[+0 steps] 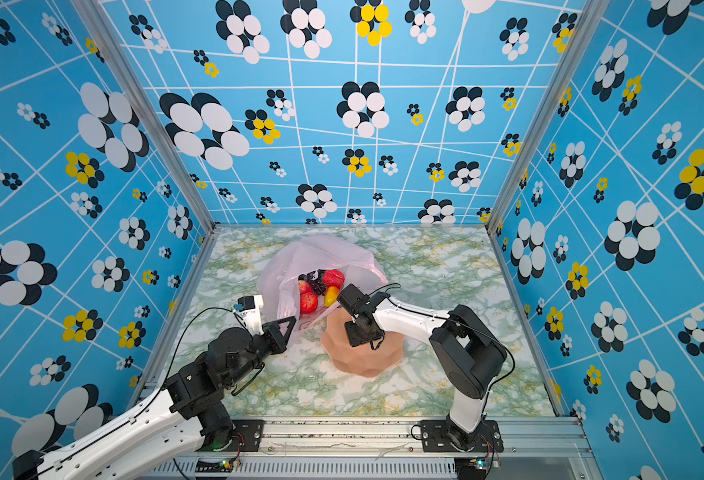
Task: Place the fruits into the plastic bag
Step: 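Lower the right gripper and grasp the red-yellow mango on the plate, then lift the mango into the pink bag with the right gripper and release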
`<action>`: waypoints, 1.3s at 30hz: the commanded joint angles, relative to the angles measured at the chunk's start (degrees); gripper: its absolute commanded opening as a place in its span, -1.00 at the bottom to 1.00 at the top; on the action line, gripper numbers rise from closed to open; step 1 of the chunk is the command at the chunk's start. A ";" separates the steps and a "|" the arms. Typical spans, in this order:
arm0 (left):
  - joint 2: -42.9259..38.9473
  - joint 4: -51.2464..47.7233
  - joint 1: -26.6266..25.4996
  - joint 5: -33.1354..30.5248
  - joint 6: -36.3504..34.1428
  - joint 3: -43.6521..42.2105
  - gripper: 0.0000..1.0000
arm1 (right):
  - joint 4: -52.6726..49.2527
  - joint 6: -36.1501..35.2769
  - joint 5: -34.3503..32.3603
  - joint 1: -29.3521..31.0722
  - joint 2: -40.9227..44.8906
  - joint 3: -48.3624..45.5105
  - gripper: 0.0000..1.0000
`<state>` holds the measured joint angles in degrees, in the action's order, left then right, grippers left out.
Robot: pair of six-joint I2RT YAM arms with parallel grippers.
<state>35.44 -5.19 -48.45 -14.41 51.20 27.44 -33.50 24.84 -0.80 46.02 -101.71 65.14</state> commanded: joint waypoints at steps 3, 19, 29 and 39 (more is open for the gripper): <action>0.13 0.69 0.30 -1.14 -1.08 -0.95 -1.00 | -2.32 0.29 -1.31 0.28 2.24 1.26 -0.33; 4.01 4.58 0.42 1.26 -0.14 -0.54 -1.00 | 0.87 6.41 11.69 0.36 19.84 2.08 -0.39; 4.39 3.52 0.37 1.84 -0.66 1.38 -1.00 | 1.47 4.11 17.47 0.14 -0.02 19.07 -0.39; 5.29 3.78 0.44 1.91 -1.64 2.19 -1.00 | -2.88 3.89 20.73 -5.33 -16.24 35.79 -0.39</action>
<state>40.38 -2.11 -48.40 -13.23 51.00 27.62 -33.91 29.15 18.44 43.00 -115.15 97.10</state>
